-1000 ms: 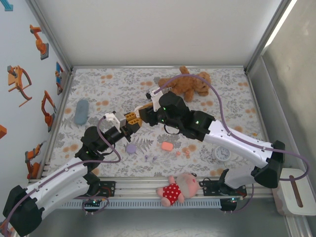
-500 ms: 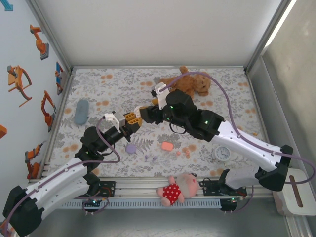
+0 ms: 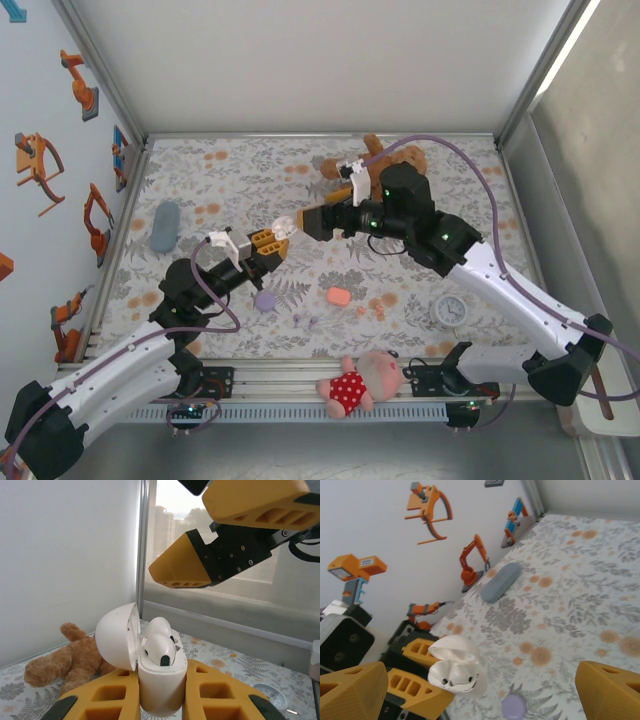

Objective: Insert wireless bluetooth earbuds into charging case

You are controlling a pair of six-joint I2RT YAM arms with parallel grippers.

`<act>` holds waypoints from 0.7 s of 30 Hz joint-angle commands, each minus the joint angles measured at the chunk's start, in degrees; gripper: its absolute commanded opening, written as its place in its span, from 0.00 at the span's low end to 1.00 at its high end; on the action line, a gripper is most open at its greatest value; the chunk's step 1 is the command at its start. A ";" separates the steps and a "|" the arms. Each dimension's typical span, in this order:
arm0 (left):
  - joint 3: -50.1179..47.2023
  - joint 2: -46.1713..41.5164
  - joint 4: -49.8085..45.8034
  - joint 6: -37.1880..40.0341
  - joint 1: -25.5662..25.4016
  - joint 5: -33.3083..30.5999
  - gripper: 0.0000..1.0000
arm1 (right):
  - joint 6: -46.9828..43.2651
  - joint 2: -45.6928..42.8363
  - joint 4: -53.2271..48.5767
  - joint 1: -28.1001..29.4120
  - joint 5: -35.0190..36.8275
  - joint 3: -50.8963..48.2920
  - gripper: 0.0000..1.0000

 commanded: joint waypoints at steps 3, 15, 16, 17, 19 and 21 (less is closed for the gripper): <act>1.06 0.06 3.32 -0.71 -0.28 2.27 0.00 | 3.48 1.34 3.22 0.00 -8.89 -0.13 0.95; 2.33 1.87 4.42 -0.82 -0.30 3.15 0.00 | 6.59 7.43 6.94 2.13 -14.30 1.40 0.90; 2.30 1.93 4.52 -0.80 -0.29 3.14 0.00 | 6.58 7.65 6.83 2.23 -14.46 1.50 0.90; 2.30 1.89 4.67 -0.85 -0.28 3.14 0.00 | 6.59 7.83 6.81 2.22 -14.41 1.48 0.90; 2.29 1.97 4.69 -0.87 -0.28 3.06 0.00 | 6.68 8.03 6.84 2.30 -14.67 1.46 0.89; 2.26 2.07 4.61 -0.80 -0.28 3.05 0.00 | 6.67 8.11 7.20 2.41 -15.58 1.62 0.87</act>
